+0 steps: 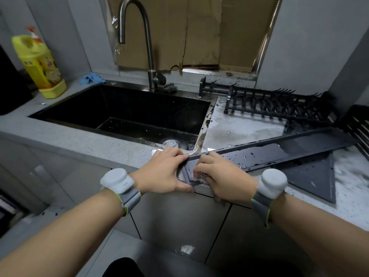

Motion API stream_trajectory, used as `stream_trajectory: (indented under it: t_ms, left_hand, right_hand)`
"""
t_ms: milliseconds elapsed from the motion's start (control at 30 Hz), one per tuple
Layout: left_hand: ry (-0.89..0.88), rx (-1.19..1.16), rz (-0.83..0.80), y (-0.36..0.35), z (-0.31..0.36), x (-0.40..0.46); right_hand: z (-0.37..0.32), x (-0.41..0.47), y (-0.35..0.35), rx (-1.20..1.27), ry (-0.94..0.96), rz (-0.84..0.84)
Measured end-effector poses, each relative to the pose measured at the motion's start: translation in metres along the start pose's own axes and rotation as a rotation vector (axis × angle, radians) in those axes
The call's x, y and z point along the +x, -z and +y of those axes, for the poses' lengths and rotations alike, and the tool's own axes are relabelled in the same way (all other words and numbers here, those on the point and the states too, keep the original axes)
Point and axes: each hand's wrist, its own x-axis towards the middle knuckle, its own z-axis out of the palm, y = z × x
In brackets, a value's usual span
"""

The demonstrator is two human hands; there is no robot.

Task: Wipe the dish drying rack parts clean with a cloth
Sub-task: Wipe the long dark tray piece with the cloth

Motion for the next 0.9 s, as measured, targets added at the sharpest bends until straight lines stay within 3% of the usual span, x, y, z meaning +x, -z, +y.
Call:
stream_trajectory:
  t_ms: [200, 400, 567, 900]
  left_hand:
    - [0.041, -0.095, 0.051, -0.005, 0.000, 0.000]
    - [0.091, -0.111, 0.042, -0.002, 0.008, -0.002]
    - [0.097, -0.179, 0.064, -0.002, 0.011, 0.000]
    - [0.177, -0.163, 0.053, -0.004, 0.013, -0.003]
  right_hand:
    - [-0.018, -0.004, -0.013, 0.105, -0.097, 0.065]
    - [-0.008, -0.002, 0.004, 0.042, -0.195, 0.037]
    - [-0.021, 0.019, -0.013, 0.114, -0.222, 0.088]
    - [-0.014, 0.022, -0.012, 0.026, -0.189, 0.101]
